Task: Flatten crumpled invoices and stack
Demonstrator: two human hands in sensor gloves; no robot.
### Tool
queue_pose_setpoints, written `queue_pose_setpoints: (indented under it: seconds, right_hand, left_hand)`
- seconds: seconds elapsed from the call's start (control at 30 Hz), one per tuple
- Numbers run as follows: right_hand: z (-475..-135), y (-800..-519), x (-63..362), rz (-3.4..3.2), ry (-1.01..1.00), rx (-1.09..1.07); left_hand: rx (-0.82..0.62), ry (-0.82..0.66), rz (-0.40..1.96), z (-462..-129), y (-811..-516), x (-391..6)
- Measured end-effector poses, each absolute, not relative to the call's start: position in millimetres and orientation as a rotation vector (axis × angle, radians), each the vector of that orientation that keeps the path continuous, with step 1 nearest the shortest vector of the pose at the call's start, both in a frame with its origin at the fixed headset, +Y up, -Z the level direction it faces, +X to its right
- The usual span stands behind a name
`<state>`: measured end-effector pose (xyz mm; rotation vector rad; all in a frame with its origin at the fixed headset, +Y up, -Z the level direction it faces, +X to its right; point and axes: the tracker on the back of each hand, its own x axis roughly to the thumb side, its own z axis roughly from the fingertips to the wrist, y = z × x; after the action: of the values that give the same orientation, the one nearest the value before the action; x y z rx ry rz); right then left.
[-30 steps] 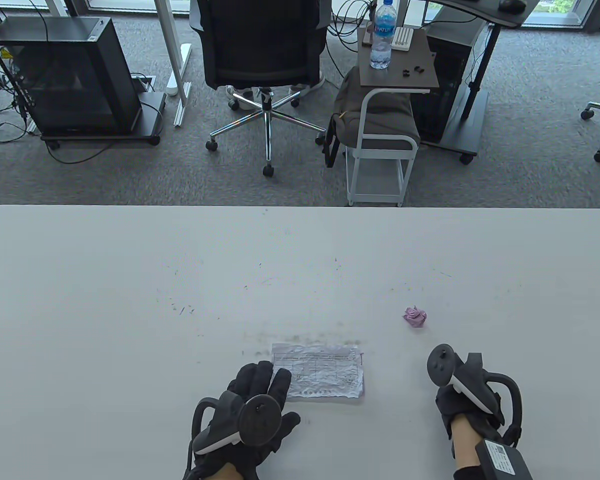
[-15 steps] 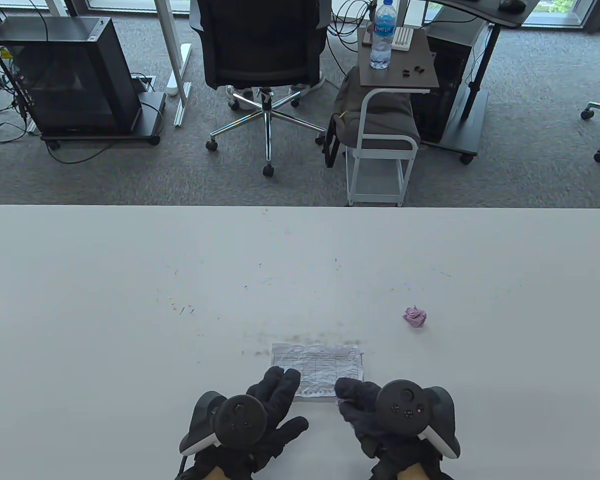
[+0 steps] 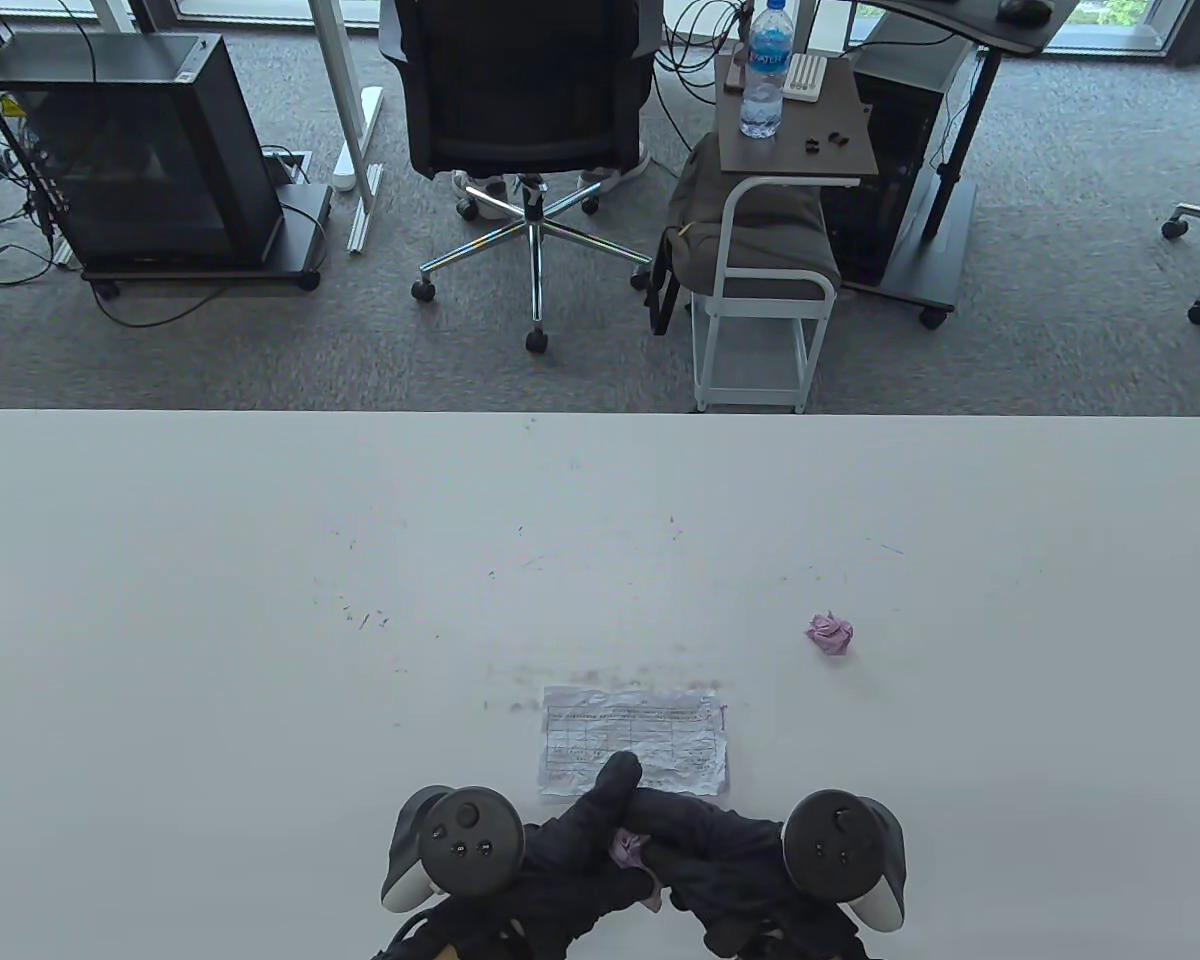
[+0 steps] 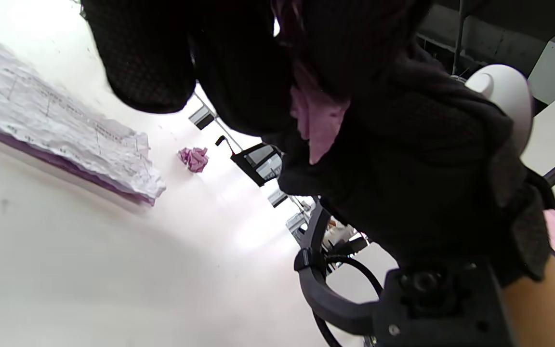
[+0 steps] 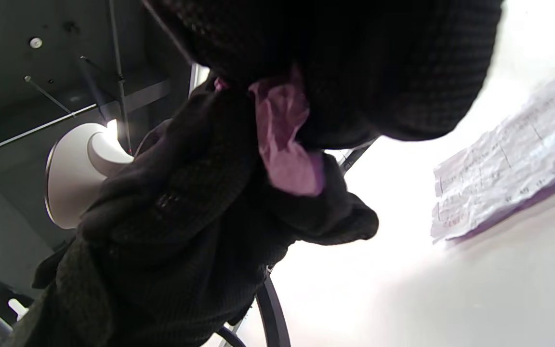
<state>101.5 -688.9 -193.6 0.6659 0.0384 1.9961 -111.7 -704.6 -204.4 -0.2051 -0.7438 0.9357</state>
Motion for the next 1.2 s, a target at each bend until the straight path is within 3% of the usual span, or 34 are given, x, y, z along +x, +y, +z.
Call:
queue_pose_setpoints:
  seconds: [0.13, 0.33, 0.43, 0.57, 0.7, 0.83, 1.2]
  right_hand:
    - [-187.6, -681.8, 101.4, 1.999, -0.11, 0.666]
    - [-189.2, -685.2, 105.7, 2.013, -0.151, 0.591]
    - [-192.8, -692.6, 104.9, 1.989, 0.009, 0.617]
    - [-194.6, -696.2, 98.4, 1.862, 0.039, 0.662]
    - [-193.7, -688.2, 105.0, 1.849, -0.087, 0.645]
    - [-191.8, -685.5, 110.5, 1.937, -0.16, 0.613]
    - [-192.2, -685.2, 112.5, 2.042, -0.216, 0.601]
  left_hand:
    - [-0.058, -0.684, 0.914, -202.6, -697.5, -120.3]
    - [0.088, -0.672, 0.815, -198.3, -689.8, -125.5]
    - [0.073, -0.658, 0.855, -198.5, -690.1, -127.1]
    - [-0.003, -0.667, 0.9, -199.8, -695.4, -125.2]
    - [-0.062, -0.67, 0.915, -203.2, -699.4, -126.5]
    - [-0.188, -0.694, 1.09, -205.0, -706.1, -122.3]
    - [-0.209, -0.668, 1.22, -210.1, -708.5, -131.9]
